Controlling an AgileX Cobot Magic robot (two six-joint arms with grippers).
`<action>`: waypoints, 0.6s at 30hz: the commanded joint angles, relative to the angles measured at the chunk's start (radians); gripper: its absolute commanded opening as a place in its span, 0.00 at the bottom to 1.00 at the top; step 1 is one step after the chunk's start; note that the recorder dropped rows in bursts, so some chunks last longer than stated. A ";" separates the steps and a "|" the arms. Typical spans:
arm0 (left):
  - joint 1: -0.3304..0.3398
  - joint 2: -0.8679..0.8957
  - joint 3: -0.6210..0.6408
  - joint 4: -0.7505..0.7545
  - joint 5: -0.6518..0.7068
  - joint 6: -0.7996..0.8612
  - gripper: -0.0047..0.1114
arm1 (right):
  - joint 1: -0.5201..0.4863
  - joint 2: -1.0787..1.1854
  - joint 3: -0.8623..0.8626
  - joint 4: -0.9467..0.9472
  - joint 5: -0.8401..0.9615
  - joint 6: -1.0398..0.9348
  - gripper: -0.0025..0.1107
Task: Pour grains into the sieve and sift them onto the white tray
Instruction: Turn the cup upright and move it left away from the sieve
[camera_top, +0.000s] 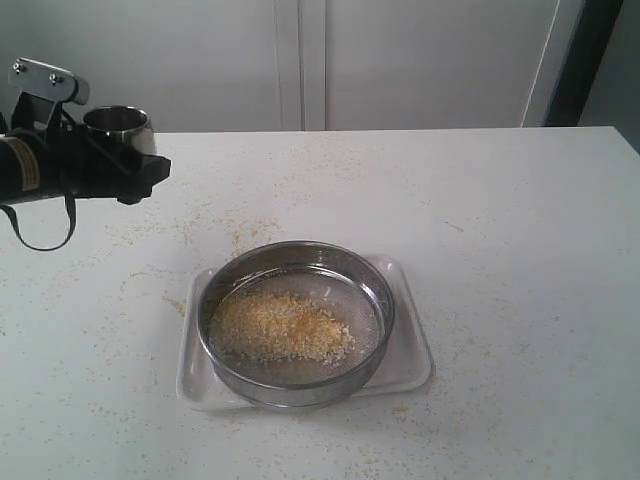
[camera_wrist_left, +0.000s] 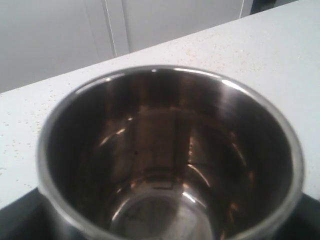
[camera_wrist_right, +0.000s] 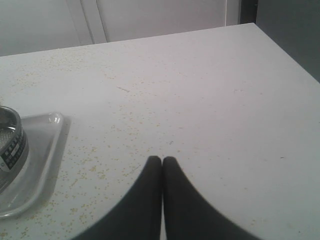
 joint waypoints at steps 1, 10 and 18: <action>0.003 0.055 0.001 -0.023 -0.060 0.085 0.04 | -0.003 -0.004 0.005 -0.005 -0.014 0.003 0.02; 0.003 0.187 0.001 -0.185 -0.179 0.238 0.04 | -0.003 -0.004 0.005 -0.005 -0.014 0.003 0.02; 0.003 0.297 0.001 -0.309 -0.244 0.317 0.04 | -0.003 -0.004 0.005 -0.005 -0.014 0.003 0.02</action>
